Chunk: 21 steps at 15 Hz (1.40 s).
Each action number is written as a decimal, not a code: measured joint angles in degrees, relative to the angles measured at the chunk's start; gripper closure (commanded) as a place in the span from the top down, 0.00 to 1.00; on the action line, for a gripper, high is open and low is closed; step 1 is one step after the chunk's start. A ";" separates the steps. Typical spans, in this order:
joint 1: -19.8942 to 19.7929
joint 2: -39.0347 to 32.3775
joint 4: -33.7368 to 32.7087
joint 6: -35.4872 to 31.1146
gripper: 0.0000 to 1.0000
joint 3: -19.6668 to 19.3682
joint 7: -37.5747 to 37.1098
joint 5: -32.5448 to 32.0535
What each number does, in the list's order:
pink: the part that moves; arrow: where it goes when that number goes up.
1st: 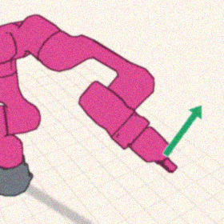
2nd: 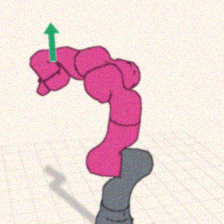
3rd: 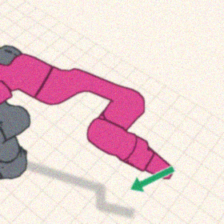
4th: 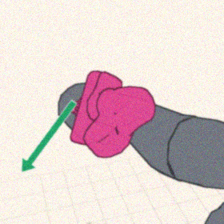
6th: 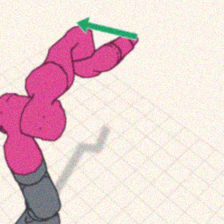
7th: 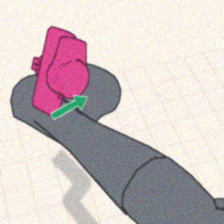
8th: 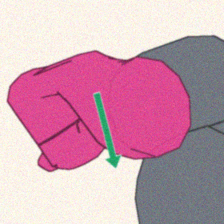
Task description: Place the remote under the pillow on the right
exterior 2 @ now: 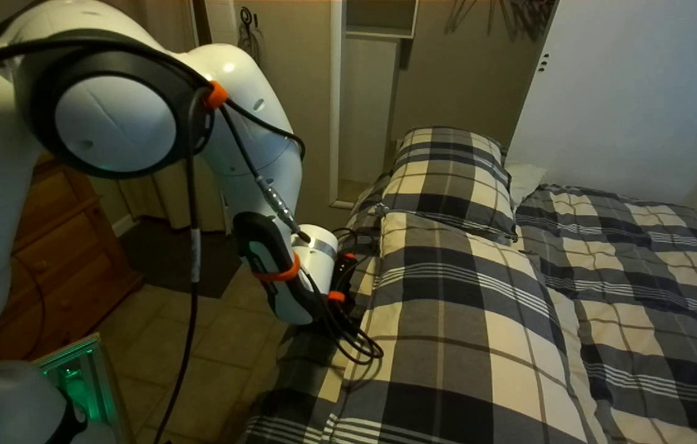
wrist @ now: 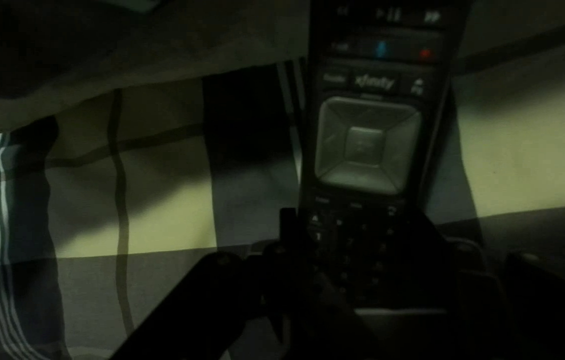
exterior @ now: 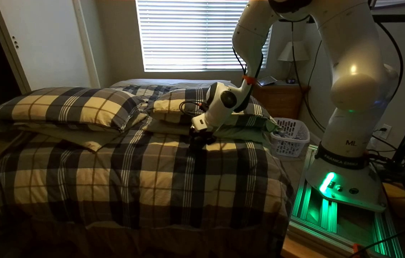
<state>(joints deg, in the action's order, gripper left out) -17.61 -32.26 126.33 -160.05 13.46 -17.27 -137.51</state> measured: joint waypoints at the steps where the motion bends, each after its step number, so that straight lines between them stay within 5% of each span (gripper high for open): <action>1: -0.18 0.00 0.00 -1.09 0.29 -0.51 1.15 0.00; 11: -2.45 -0.01 -1.17 -3.11 0.29 -2.33 6.58 -6.24; 21: -17.90 0.12 -3.54 -4.48 0.29 12.28 3.70 -6.07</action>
<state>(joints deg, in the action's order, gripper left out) -35.51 -32.14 122.80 -164.53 25.74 -13.56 -143.59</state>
